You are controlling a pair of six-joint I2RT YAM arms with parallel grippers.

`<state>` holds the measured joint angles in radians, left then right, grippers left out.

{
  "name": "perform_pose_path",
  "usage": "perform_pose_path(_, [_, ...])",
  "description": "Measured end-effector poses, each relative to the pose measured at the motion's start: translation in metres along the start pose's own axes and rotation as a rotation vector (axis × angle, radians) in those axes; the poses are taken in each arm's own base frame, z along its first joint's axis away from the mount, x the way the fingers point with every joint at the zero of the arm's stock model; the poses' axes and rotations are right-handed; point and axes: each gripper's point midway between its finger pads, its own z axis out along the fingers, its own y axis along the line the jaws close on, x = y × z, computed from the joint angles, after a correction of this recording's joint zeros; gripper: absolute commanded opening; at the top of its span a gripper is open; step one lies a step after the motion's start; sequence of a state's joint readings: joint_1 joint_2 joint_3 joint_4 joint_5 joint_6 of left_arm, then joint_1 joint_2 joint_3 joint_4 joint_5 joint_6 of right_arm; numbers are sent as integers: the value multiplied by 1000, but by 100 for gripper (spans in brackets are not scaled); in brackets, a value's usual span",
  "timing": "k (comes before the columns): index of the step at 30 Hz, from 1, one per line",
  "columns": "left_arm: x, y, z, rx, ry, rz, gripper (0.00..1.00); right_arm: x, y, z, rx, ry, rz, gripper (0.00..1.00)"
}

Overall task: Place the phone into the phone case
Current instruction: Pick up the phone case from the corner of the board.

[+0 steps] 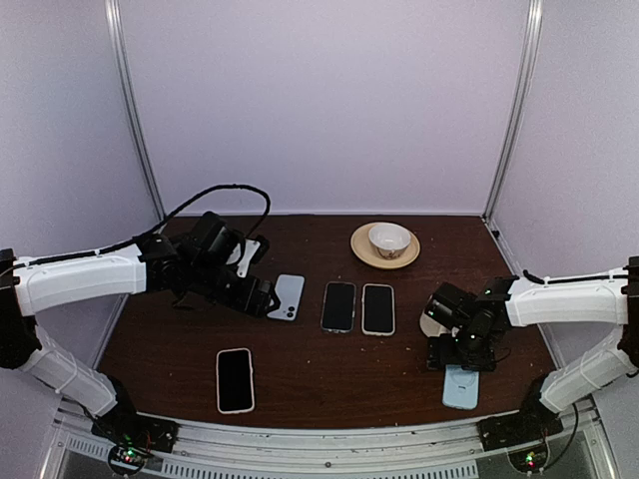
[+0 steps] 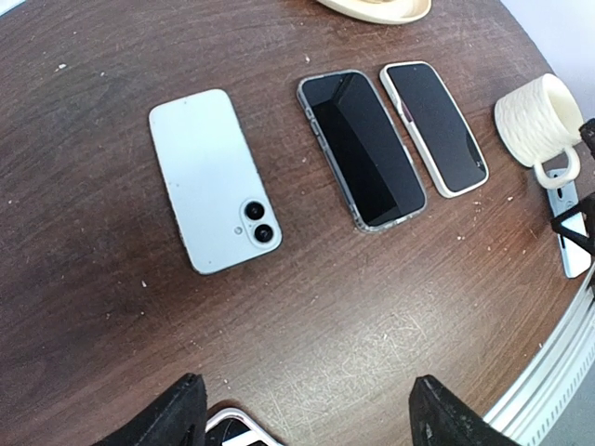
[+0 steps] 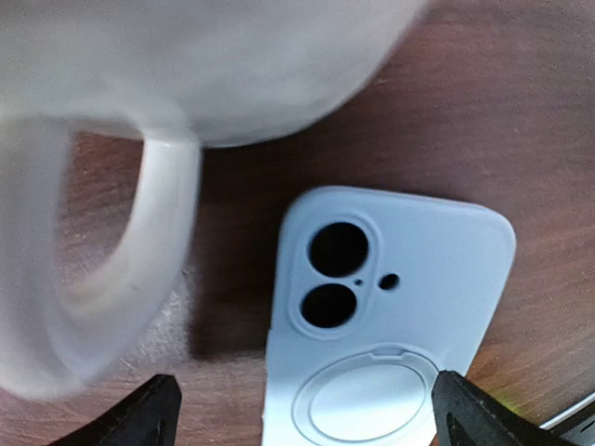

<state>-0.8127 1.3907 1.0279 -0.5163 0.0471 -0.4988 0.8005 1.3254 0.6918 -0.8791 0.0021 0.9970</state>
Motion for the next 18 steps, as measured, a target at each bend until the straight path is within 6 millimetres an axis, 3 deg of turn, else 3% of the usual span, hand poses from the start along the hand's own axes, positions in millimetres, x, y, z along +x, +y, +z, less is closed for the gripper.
perform_pose_path(6, [0,0,0,-2,-2,11,79,-4,4,4,-4,-20,-35,99])
perform_pose_path(14, [-1,0,-2,0,-6,20,79,5,-14,-15,65,29,-69,99])
perform_pose_path(18, [-1,0,-2,0,-6,23,79,9,-23,-14,92,49,-66,99])
